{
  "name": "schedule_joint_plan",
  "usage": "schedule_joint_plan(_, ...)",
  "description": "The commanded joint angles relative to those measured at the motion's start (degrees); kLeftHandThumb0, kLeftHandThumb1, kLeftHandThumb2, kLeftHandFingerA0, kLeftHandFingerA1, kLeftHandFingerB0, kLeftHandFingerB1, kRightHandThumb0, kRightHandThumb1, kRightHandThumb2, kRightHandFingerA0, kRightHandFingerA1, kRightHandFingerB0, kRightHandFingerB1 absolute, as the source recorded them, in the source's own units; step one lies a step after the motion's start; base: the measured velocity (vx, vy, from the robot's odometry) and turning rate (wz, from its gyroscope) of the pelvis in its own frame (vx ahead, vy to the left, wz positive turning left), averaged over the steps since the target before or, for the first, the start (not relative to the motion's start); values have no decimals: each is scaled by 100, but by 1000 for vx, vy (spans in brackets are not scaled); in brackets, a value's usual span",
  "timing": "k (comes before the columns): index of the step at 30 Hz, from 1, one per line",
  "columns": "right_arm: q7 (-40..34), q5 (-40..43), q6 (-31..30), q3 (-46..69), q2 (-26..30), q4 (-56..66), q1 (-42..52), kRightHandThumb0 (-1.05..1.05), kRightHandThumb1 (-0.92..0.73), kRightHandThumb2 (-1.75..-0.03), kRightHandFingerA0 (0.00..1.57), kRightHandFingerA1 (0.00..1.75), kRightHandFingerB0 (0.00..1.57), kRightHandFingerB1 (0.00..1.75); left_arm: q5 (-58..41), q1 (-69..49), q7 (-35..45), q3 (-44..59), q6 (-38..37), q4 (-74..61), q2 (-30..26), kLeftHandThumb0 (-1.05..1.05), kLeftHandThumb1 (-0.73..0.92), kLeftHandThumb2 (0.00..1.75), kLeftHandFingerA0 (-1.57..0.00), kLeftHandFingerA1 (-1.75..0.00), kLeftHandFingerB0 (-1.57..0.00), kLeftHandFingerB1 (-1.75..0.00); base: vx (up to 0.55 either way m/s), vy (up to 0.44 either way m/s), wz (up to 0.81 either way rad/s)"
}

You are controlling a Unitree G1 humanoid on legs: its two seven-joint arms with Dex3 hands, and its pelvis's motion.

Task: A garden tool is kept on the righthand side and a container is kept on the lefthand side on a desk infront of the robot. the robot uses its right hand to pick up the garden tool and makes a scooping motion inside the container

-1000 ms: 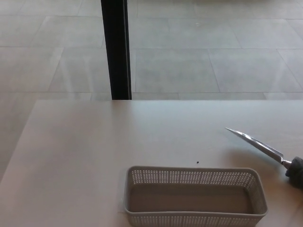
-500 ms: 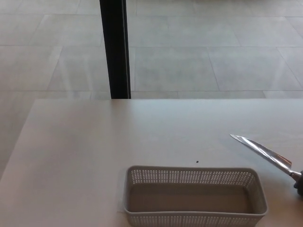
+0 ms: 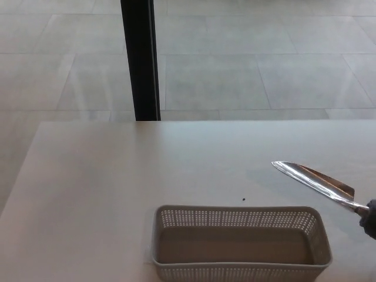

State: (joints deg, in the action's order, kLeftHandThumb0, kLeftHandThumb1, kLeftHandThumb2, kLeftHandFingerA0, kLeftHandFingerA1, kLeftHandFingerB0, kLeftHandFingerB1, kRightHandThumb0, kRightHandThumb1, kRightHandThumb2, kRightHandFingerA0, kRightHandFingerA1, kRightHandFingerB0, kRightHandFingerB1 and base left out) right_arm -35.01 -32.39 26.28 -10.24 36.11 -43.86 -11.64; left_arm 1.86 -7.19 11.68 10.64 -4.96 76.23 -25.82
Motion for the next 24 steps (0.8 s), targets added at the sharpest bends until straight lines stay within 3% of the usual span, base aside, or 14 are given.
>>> schedule_joint_plan(1,-13,-10,69,228,208,539,103,-21,-49,-101,121,133,94,111,90,-49,-78,-57,-67,8,-116,-34,1,127,-73,-95,-64,-88,0,0,0)
schedule_joint_plan(7,-153,-202,190,364,353,744,40,-21,-50,-104,122,135,93,111,62,-40,-74,-32,-29,19,-104,-41,5,119,-72,-93,-65,-87,0,0,0)
schedule_joint_plan(12,-132,-337,168,484,652,1011,-51,-22,-48,-103,122,136,96,119,19,-14,-37,-15,-29,4,-132,-28,2,135,-69,-97,-58,-89,0,0,0)
schedule_joint_plan(13,-280,-474,258,481,775,1005,-106,-14,-53,-91,93,172,78,145,-49,-12,24,46,-44,-2,-135,-30,1,134,-68,-97,-57,-88,0,0,0)
schedule_joint_plan(14,-431,-619,398,486,993,946,-177,-21,-46,-104,119,134,95,117,-28,11,-25,43,0,14,-131,-32,2,128,-71,-95,-60,-88,0,0,0)
schedule_joint_plan(15,-499,-775,349,467,1125,998,-197,-22,-47,-104,118,135,93,118,-30,26,-8,51,16,-2,-143,-35,0,129,-72,-97,-63,-90,0,0,0)
schedule_joint_plan(16,-496,-783,342,485,1174,1025,-216,-19,-54,-98,90,174,74,147,-32,34,3,57,20,-11,-152,-30,-5,128,-73,-99,-65,-92,0,0,0)
schedule_joint_plan(18,-476,-781,340,500,1236,1055,-260,-19,-52,-98,91,174,75,146,-40,56,-15,73,36,-23,-159,-31,-2,129,-74,-98,-67,-92,0,0,0)
schedule_joint_plan(19,-533,-887,331,514,1373,1112,-281,-25,-47,-106,122,136,91,115,-59,39,-2,81,39,-66,-162,-27,-4,136,-71,-100,-64,-93,0,0,0)
schedule_joint_plan(22,-639,-966,400,502,1472,1077,-327,-24,-47,-107,124,136,91,115,-48,24,14,84,27,-79,-168,-27,-3,137,-68,-99,-60,-91,0,0,0)
schedule_joint_plan(23,-618,-943,506,511,1530,1052,-341,-19,-52,-103,94,172,75,142,-39,18,-82,91,-1,-75,-152,-27,-3,138,-69,-99,-62,-92,0,0,0)
schedule_joint_plan(24,-645,-961,560,508,1563,1045,-350,-19,-53,-101,94,173,73,143,-39,33,-47,90,55,-63,-157,-29,-1,135,-66,-98,-61,-91,0,0,0)
